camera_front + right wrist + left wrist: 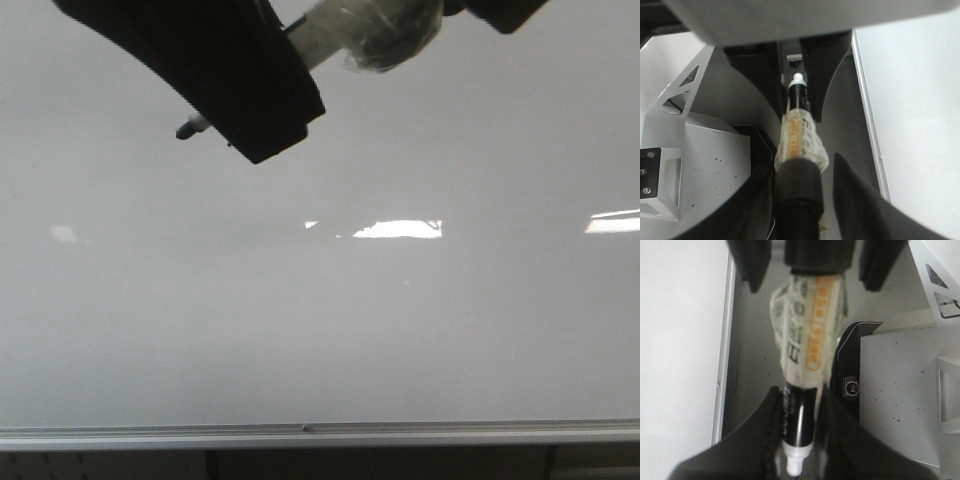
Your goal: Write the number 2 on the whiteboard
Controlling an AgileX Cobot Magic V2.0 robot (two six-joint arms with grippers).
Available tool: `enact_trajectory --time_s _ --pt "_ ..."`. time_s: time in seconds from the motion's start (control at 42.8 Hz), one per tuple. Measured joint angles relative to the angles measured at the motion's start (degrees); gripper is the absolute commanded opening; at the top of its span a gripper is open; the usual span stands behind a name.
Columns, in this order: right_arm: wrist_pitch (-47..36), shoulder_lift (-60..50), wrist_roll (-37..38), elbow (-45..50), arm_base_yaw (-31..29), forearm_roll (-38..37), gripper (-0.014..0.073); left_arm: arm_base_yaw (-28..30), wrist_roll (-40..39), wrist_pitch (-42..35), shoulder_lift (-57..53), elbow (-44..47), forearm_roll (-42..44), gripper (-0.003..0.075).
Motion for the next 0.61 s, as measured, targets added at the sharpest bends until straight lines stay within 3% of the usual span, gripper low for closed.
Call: enact_trajectory --time_s 0.164,0.28,0.421,0.491,0.607 --pt "0.0 0.0 0.0 0.0 0.0 0.5 0.0148 0.0 0.0 0.0 0.0 0.0 0.1 0.0001" --pt "0.0 0.0 0.0 0.0 0.0 0.6 0.0048 0.0 0.0 0.0 0.0 0.0 0.1 0.0179" --pt "-0.4 0.1 0.0 0.0 0.0 0.6 0.0 0.0 0.0 -0.3 0.0 0.0 0.1 0.0415" --pt "-0.3 0.1 0.0 0.0 0.0 0.9 0.0001 0.0 0.0 -0.9 0.0 0.0 0.4 0.0456" --pt "-0.3 0.1 0.0 0.0 0.0 -0.1 0.0001 0.0 -0.8 -1.6 -0.9 -0.1 1.6 0.0461"
